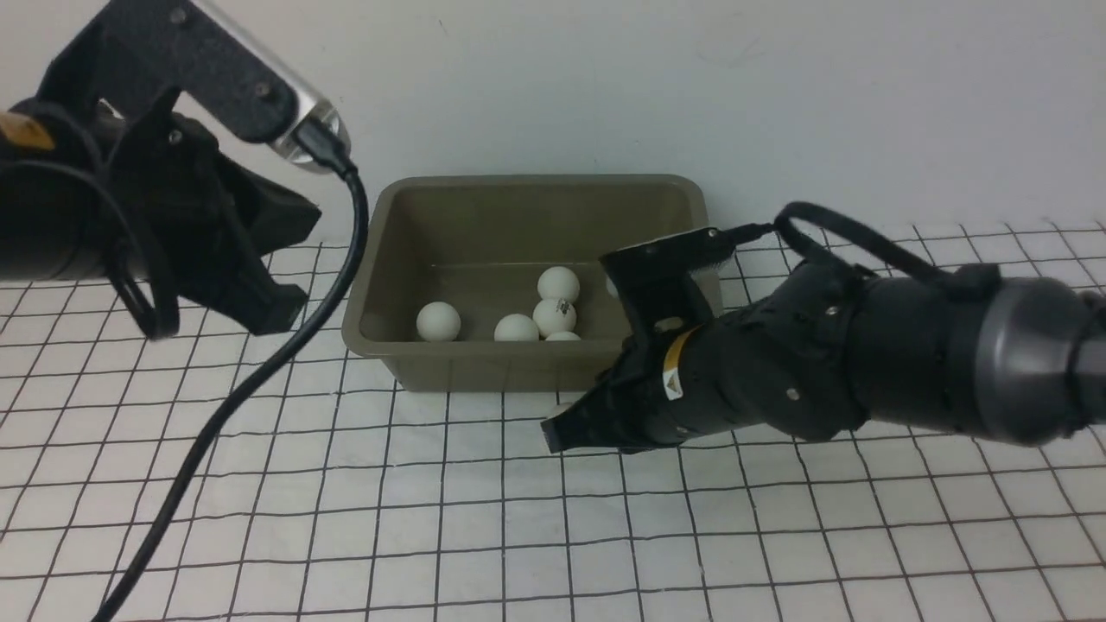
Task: Put the table tennis balls into the box on the white checkered tablecloth.
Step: 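Reach for and grasp a ping pong ball on the table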
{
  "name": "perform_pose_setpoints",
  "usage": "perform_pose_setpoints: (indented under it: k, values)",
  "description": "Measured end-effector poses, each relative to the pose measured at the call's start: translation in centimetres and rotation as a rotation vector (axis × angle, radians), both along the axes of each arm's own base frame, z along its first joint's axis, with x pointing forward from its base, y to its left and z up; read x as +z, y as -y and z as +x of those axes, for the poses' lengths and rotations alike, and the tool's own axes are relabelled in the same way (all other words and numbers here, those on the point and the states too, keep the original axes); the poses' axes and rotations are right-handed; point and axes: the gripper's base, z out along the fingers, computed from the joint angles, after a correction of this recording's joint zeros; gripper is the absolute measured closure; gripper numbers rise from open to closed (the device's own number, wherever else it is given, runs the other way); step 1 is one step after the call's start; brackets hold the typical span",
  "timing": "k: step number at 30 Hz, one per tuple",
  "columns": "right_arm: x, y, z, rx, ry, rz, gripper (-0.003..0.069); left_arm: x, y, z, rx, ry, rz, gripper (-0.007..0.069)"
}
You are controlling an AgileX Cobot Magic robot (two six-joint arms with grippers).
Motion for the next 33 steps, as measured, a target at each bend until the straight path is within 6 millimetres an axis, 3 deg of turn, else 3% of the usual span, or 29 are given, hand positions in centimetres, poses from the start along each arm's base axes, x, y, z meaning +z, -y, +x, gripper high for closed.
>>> perform_pose_setpoints:
  k: [7,17,22,29,33]
  values:
    - [-0.8,-2.0,0.6,-0.104,0.022,-0.055,0.0670,0.5,-0.6,-2.0,0.012,0.060,-0.011,0.0629]
    - [-0.8,-2.8,0.6,-0.181,-0.024,0.001,0.0648,0.7,-0.6,-2.3,0.012,0.063,-0.016,0.0629]
    - [-0.9,-3.0,0.2,-0.176,-0.077,0.018,0.0556,0.7,-0.6,-2.3,0.012,0.061,-0.016,0.0629]
    - [-1.0,-3.0,0.1,-0.175,-0.092,0.019,0.0273,0.7,-0.5,-2.4,0.012,0.054,-0.041,0.0629]
    - [-1.0,-3.0,0.1,-0.175,-0.092,0.019,0.0186,0.7,-0.5,-2.4,0.012,0.053,-0.045,0.0629]
